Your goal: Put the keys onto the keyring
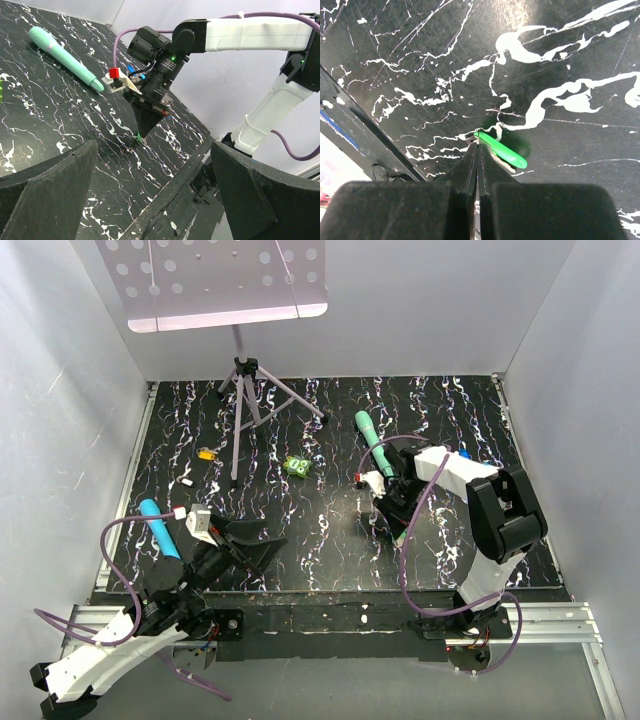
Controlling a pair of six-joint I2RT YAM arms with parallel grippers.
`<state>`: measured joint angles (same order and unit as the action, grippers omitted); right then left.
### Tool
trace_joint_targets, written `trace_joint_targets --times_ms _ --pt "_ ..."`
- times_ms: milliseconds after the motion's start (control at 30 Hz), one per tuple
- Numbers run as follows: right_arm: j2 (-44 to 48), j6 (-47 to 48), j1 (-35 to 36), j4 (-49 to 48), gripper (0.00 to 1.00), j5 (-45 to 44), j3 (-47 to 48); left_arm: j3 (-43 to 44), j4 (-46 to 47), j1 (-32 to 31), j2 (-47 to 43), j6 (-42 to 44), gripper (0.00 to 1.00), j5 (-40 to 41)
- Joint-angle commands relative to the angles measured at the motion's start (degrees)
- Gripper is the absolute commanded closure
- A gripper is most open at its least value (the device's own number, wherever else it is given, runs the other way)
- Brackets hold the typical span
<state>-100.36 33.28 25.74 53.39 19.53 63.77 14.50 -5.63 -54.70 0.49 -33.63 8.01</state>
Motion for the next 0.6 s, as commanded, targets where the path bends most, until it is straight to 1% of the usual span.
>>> trace_joint_targets --times_ms 0,400,567 --pt "-1.7 -1.1 1.0 -0.8 0.99 -0.6 2.7 -0.3 -0.4 0.3 -0.3 0.1 0.04 0.5" --pt "-3.4 -1.6 1.9 -0.3 0.99 -0.2 4.1 -0.3 -0.7 0.2 -0.3 0.0 0.04 0.7" --pt "-3.6 -1.5 2.0 0.1 0.96 0.3 4.3 -0.2 -0.9 0.3 -0.3 -0.1 0.04 0.6"
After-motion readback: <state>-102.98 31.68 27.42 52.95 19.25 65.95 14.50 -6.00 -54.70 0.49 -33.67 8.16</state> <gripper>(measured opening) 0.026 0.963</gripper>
